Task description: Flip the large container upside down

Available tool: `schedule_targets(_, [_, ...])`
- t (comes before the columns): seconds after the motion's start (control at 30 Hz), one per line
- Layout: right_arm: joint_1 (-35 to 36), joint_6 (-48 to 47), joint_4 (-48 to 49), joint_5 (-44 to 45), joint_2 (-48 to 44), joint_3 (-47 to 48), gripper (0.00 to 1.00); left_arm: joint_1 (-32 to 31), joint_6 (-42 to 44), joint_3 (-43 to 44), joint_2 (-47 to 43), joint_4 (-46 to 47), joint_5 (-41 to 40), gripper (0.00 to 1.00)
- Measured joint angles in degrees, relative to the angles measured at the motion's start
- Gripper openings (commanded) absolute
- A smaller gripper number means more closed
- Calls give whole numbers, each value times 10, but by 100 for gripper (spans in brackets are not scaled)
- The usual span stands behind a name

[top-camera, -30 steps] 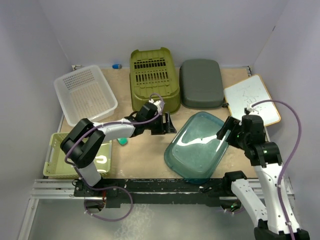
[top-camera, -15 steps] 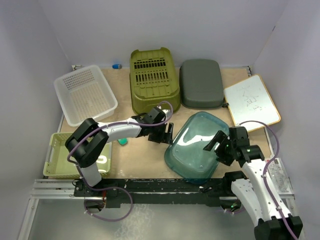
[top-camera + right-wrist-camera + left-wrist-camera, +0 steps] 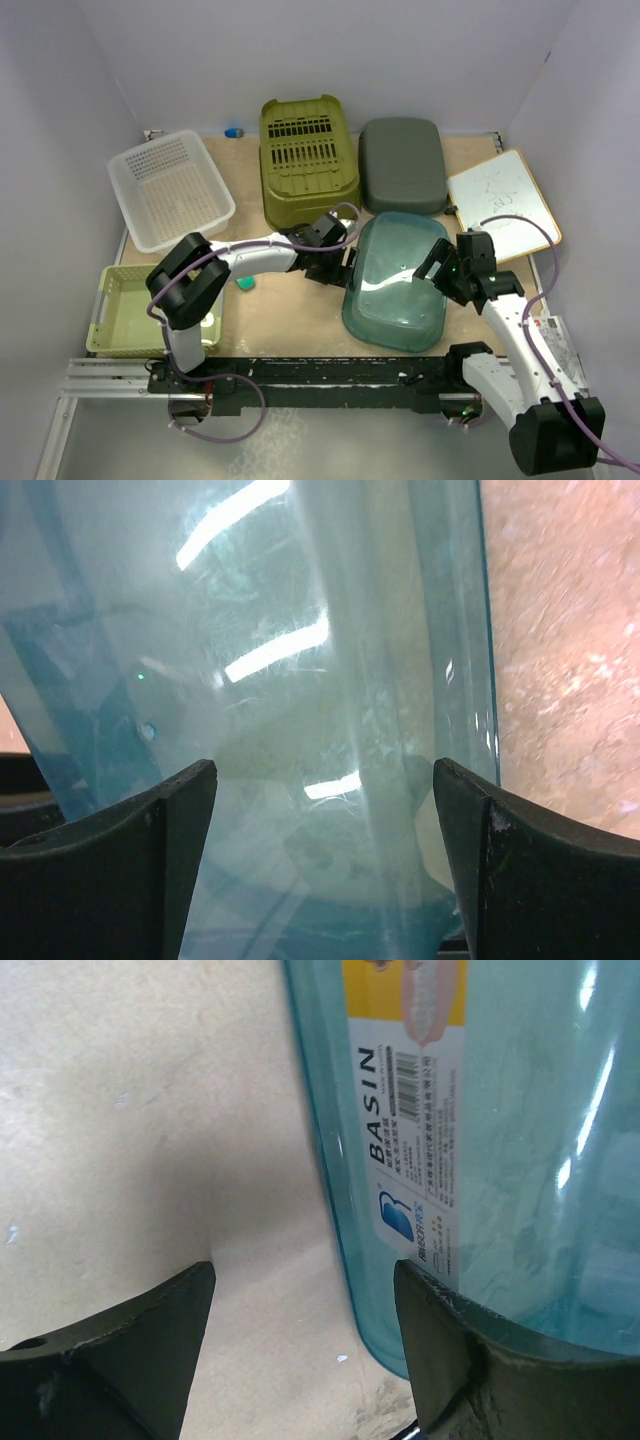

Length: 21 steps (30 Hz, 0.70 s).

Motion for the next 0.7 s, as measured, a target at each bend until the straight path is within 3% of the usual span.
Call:
schedule_targets(0.4, [-5,-38,40,80,34,59,90,-44,8,46,33,-18,15,70])
schedule_targets(0.53, [-5,-47,31,100,40,84,99,-52,9,62,41,-29,16,70])
schedule_targets(0.7, [2,-51,6,123,43,128,100,-61,23,89,41,-49,-3,71])
